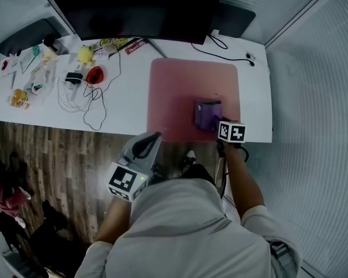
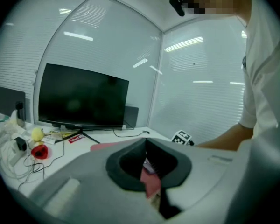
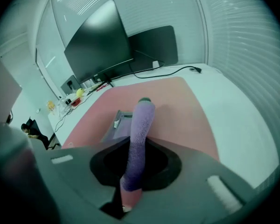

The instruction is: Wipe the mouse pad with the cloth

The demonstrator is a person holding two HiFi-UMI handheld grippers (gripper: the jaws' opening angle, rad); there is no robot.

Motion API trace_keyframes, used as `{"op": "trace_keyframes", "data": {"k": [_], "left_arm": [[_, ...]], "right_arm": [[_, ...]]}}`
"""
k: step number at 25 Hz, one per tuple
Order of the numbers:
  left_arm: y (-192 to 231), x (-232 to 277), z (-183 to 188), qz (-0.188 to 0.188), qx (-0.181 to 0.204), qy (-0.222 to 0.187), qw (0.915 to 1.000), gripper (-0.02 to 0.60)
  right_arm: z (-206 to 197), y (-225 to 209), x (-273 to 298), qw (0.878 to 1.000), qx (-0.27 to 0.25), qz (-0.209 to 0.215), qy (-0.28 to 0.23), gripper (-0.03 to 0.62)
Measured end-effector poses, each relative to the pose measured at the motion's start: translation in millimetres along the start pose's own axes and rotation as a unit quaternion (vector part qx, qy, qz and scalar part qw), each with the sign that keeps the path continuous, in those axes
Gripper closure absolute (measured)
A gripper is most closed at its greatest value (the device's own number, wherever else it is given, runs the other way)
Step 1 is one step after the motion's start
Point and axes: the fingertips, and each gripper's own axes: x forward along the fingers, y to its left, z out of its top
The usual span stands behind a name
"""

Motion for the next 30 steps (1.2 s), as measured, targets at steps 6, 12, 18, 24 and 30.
{"op": "trace_keyframes", "data": {"k": [6,12,18,24,30], "left_arm": [[-36.6,49.0,6.1,-0.027,0.003,-0.001,0.9996,0.578],[-71.0,90.9,9.2,-0.047,0.007,-0.005,0.9988,0.578],[-90.4,106.4,12.4,-0.056,0.012,-0.004,0.9984,0.578],[-82.1,92.6,12.7,-0.044,0.015,-0.001,0.9989,0.578],[-52.2,50.4,11.7,-0.016,0.012,-0.003,0.9998,0.578]], "right_arm": [[-5.6,-86.3,-39.2,0.999,0.015,-0.048,-0.006,0.548],[-15.3,-154.0,-68.4,0.996,0.025,-0.082,-0.011,0.548],[-18.9,-190.7,-92.0,0.991,-0.011,-0.132,-0.011,0.548],[10.0,-157.1,-117.9,0.992,-0.004,-0.103,-0.078,0.547],[47.0,-23.4,-111.5,0.992,-0.027,0.020,-0.121,0.548]]}}
